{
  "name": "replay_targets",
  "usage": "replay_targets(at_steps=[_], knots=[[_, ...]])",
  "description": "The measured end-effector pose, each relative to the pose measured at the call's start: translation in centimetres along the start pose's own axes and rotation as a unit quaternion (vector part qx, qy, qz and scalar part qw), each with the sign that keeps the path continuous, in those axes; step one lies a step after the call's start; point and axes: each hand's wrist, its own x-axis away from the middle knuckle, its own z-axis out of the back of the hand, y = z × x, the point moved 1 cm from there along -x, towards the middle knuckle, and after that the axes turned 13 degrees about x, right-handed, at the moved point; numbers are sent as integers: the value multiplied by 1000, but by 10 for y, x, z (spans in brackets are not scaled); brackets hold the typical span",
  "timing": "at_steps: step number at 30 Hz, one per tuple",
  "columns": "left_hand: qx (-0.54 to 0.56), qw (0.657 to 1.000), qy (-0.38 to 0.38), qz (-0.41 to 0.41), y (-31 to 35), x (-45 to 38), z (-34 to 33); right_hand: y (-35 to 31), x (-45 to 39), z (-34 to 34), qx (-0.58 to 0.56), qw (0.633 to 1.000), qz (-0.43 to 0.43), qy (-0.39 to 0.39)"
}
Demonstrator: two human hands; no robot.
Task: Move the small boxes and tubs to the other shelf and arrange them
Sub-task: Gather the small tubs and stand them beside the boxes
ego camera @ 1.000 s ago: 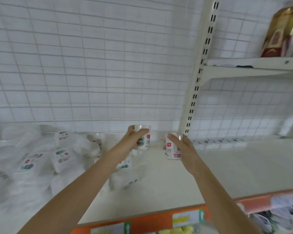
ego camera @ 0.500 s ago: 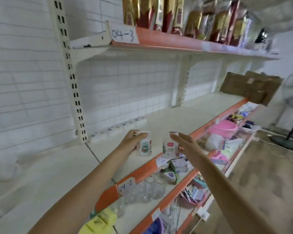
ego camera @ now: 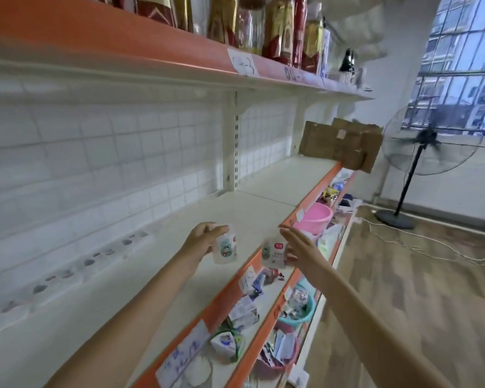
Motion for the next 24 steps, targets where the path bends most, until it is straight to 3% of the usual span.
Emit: replay_targets(at_steps=[3, 6, 12, 24], knots=[[-8, 1000, 9, 0, -2, -58, 1, 4, -59, 12, -63, 996, -57, 32], [-27, 999, 26, -4, -1, -110, 8, 1, -114, 12, -110, 991, -81, 16], [-57, 993, 100, -7, 0, -167, 41, -1, -195, -9, 13, 999, -6, -50], [-241, 939, 244, -36, 14, -178, 102, -21, -318, -101, 66, 949, 102, -292]])
